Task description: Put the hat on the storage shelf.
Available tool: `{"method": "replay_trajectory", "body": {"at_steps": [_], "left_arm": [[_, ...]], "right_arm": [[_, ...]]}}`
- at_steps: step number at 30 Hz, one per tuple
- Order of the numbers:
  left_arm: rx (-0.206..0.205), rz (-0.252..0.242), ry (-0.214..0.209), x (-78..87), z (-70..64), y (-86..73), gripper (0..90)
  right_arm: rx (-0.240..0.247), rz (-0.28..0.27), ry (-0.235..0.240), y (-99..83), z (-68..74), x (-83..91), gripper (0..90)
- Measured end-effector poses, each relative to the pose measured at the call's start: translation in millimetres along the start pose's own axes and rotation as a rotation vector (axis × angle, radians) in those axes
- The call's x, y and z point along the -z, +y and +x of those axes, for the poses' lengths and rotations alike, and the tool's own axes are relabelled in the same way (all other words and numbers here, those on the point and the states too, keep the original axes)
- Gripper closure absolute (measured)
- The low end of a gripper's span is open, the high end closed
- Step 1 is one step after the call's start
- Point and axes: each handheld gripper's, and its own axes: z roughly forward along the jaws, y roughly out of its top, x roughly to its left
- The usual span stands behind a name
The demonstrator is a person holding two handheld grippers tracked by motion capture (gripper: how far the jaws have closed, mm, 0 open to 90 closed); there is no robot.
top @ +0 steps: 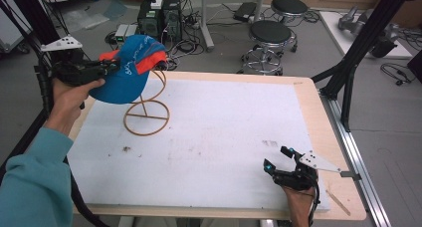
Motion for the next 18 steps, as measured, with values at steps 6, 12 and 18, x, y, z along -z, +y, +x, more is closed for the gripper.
{"method": "replay_trajectory", "body": {"at_steps": [6,12,18], "left_arm": [[-0.028,0.030,-0.013,5.6,-3.4,-0.3,83.1],[-0.059,0.061,-0.021,9.0,-9.3,-1.4,83.0],[-0.051,0.081,-0.026,9.8,-9.3,-12.5,82.6]], "right_arm": [[0.004,0.002,-0.002,0.1,0.0,-0.1,11.2],[0.004,0.001,-0.002,0.1,0.1,-0.1,11.2],[0.004,0.003,-0.002,0.1,0.5,0.2,11.2]]}}
